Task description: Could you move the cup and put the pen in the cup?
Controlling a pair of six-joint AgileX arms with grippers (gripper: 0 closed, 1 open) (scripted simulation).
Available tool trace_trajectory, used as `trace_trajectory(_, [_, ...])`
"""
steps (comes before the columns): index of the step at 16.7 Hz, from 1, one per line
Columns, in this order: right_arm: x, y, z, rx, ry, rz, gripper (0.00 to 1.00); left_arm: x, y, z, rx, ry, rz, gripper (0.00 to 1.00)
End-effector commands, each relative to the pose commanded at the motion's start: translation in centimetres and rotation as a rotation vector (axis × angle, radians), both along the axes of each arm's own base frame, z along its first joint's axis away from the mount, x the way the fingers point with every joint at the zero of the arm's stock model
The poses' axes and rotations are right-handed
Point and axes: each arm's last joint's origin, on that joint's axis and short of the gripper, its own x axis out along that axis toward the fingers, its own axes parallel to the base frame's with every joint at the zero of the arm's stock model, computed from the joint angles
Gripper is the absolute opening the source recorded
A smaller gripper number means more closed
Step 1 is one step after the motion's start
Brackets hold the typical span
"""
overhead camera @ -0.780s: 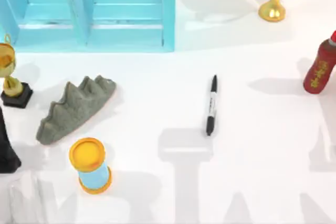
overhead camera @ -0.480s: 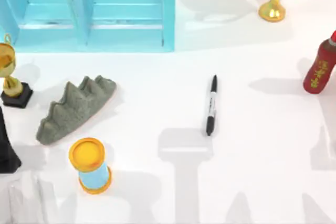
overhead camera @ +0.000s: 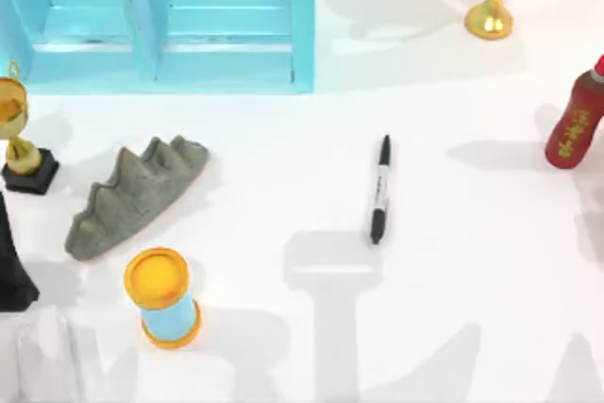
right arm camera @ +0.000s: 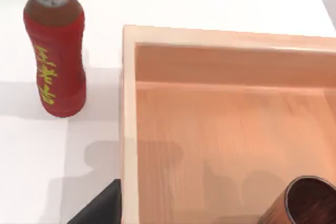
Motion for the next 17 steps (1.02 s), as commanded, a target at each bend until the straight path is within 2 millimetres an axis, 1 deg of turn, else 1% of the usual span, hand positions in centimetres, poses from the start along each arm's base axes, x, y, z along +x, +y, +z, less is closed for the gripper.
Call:
trace_trajectory(2, [2.9, -1.5, 1.5, 0.003, 0.202, -0.021, 1.0, 0.0, 0.0, 0.0, 0.0, 0.0, 0.0, 1.0])
trace_trajectory(4, [6.2, -3.4, 2.0, 0.024, 0.41, -0.033, 1.0, 0.0, 0.0, 0.0, 0.0, 0.0, 0.0, 1.0])
trace_trajectory(7, [10.6, -6.7, 1.5, 0.076, 0.677, -0.035, 1.0, 0.0, 0.0, 0.0, 0.0, 0.0, 0.0, 1.0])
trace_trajectory(9, [12.9, -8.9, 1.0, 0.113, 0.807, -0.03, 1.0, 0.0, 0.0, 0.0, 0.0, 0.0, 0.0, 1.0])
trace_trajectory(11, [14.6, -10.9, 0.7, 0.145, 0.895, -0.023, 1.0, 0.0, 0.0, 0.0, 0.0, 0.0, 0.0, 1.0])
trace_trajectory(13, [15.9, -12.6, 0.5, 0.168, 0.951, -0.017, 1.0, 0.0, 0.0, 0.0, 0.0, 0.0, 0.0, 1.0])
trace_trajectory(15, [16.7, -13.8, 0.1, 0.185, 0.987, -0.012, 1.0, 0.0, 0.0, 0.0, 0.0, 0.0, 0.0, 1.0])
trace_trajectory(17, [17.1, -14.3, -0.1, 0.194, 1.003, -0.01, 1.0, 0.0, 0.0, 0.0, 0.0, 0.0, 0.0, 1.0])
